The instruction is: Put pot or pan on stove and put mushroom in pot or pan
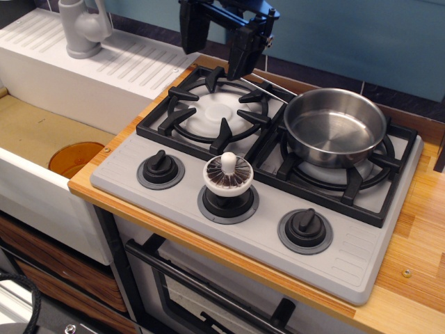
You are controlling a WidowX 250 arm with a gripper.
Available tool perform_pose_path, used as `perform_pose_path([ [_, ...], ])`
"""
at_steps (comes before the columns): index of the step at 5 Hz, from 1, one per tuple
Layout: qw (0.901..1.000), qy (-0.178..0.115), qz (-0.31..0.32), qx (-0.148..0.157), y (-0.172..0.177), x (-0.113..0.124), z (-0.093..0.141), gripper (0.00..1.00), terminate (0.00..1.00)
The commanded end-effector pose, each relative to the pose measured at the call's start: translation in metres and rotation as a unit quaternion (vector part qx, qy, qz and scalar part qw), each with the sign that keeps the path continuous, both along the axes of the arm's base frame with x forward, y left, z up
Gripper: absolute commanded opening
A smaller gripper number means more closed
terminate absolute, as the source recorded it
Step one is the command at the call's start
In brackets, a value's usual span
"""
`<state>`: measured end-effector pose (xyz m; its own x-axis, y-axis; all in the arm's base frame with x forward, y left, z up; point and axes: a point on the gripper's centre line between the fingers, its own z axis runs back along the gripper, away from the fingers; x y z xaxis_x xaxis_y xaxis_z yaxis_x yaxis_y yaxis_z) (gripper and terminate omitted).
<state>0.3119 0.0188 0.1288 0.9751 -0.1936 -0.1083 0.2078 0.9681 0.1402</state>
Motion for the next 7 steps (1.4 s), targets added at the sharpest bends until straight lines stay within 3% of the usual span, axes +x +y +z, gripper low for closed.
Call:
perform_pose_path([
  [1, 0.9963, -0.066, 0.043, 0.034, -0.014, -0.034, 0.006, 1.0, 0.0],
  [2, 0.9945, -0.084, 0.062, 0.013, -0.023, -0.04, -0.012, 1.0, 0.0],
  [3, 0.9954, -0.076, 0.058, 0.008, -0.028, -0.036, -0.015, 1.0, 0.0],
  [6, 0.9954, -0.076, 0.058, 0.008, -0.028, -0.036, -0.015, 1.0, 0.0],
  [7, 0.9933, -0.09, 0.073, 0.002, -0.032, -0.028, -0.033, 1.0, 0.0],
])
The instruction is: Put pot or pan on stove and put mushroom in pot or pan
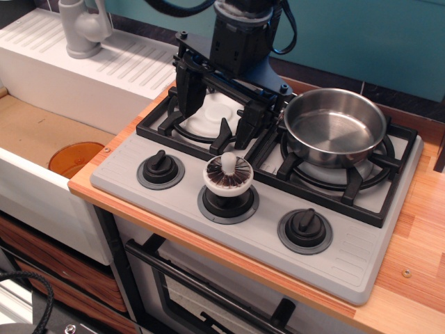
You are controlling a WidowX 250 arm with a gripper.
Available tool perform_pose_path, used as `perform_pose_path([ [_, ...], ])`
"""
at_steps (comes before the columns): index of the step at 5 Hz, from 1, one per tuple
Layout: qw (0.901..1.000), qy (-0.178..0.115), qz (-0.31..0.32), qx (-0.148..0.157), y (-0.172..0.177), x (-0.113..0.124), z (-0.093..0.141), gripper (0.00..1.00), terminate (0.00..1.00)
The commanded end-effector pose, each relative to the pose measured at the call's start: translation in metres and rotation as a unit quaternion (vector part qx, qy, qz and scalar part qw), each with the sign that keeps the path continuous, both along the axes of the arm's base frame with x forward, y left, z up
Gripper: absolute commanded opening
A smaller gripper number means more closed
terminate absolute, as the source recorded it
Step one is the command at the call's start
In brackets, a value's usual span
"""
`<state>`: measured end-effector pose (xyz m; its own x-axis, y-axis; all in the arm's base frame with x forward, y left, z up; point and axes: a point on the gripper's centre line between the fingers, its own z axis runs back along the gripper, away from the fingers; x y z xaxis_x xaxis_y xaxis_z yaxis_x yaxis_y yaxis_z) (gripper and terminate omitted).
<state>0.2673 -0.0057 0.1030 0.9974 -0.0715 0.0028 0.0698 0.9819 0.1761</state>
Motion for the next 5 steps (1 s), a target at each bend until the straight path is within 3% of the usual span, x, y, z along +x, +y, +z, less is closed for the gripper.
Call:
perform_pose_path([
  [1, 0.9989, -0.037, 0.027, -0.004, -0.014, 0.018, -0.015, 1.0, 0.0],
  [5, 0.9981, -0.046, 0.041, -0.005, -0.021, -0.005, -0.029, 1.0, 0.0],
])
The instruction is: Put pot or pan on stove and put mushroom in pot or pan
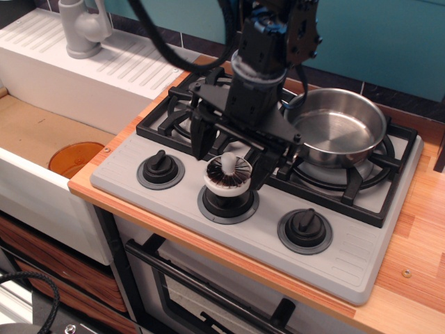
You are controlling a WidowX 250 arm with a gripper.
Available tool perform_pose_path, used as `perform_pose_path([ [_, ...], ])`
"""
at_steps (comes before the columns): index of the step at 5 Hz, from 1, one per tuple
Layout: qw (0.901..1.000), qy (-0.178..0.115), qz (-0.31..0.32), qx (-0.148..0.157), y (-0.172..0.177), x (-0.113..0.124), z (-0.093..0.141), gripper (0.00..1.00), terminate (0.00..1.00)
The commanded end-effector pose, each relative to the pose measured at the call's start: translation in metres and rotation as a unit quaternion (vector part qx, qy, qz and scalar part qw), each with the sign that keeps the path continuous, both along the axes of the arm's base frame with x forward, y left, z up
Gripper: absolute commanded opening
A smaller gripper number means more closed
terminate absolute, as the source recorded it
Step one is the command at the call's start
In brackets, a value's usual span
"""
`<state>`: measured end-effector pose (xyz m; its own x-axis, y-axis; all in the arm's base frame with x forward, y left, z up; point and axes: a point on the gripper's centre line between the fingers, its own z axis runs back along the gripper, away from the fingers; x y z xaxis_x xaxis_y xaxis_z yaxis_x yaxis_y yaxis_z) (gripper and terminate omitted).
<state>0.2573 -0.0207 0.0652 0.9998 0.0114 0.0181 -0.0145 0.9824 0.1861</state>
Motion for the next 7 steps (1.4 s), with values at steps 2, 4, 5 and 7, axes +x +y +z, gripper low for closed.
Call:
perform_pose_path([
  [2, 0.9982, -0.058, -0.004, -0.014, -0.006, 0.007, -0.008, 1.0, 0.0],
  [4, 0.998, -0.062, -0.001, -0.015, -0.007, 0.01, -0.013, 1.0, 0.0],
  [5, 0.9982, -0.057, 0.006, -0.015, -0.009, 0.01, -0.011, 0.0, 0.0],
  [7, 0.9985, -0.051, 0.012, -0.018, -0.011, 0.01, -0.004, 0.0, 0.0],
])
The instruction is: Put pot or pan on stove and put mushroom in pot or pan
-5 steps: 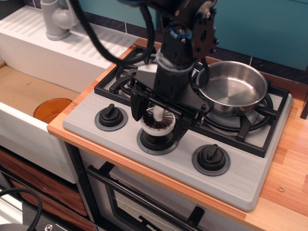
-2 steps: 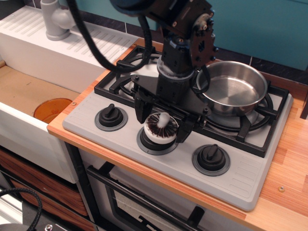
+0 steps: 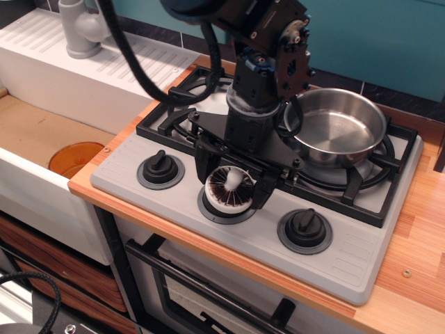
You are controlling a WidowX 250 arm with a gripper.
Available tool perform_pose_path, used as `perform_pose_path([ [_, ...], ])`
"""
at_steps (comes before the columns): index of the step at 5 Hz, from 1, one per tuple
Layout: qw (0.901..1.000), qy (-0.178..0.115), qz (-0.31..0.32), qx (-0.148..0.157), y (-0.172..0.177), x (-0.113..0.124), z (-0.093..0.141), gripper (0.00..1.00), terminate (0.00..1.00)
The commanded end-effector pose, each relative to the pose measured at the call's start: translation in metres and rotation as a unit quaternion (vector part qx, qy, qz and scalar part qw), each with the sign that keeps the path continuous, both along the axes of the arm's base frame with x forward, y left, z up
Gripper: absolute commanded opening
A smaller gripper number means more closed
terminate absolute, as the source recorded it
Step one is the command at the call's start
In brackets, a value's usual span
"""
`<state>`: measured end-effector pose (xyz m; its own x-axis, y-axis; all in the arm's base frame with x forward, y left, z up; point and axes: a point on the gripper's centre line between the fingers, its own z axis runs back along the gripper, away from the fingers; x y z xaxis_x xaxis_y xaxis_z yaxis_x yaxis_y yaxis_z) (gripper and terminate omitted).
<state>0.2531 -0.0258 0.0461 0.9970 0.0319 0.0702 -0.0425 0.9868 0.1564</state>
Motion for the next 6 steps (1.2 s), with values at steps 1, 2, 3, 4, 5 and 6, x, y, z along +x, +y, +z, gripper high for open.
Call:
perform_pose_path([
  [1, 0.9998, -0.022, 0.001, -0.002, -0.007, 0.015, 0.021, 0.0, 0.0],
  [2, 0.9998, -0.018, 0.006, 0.0, -0.014, 0.02, 0.041, 0.0, 0.0],
  [3, 0.9996, -0.018, 0.021, -0.007, -0.023, 0.035, 0.052, 0.0, 0.0],
  [4, 0.9993, -0.021, 0.031, -0.002, -0.033, 0.056, 0.057, 0.0, 0.0],
  [5, 0.9985, -0.031, 0.044, -0.005, -0.039, 0.083, 0.055, 0.0, 0.0],
  [6, 0.9978, -0.045, 0.048, -0.008, -0.043, 0.098, 0.044, 0.0, 0.0],
])
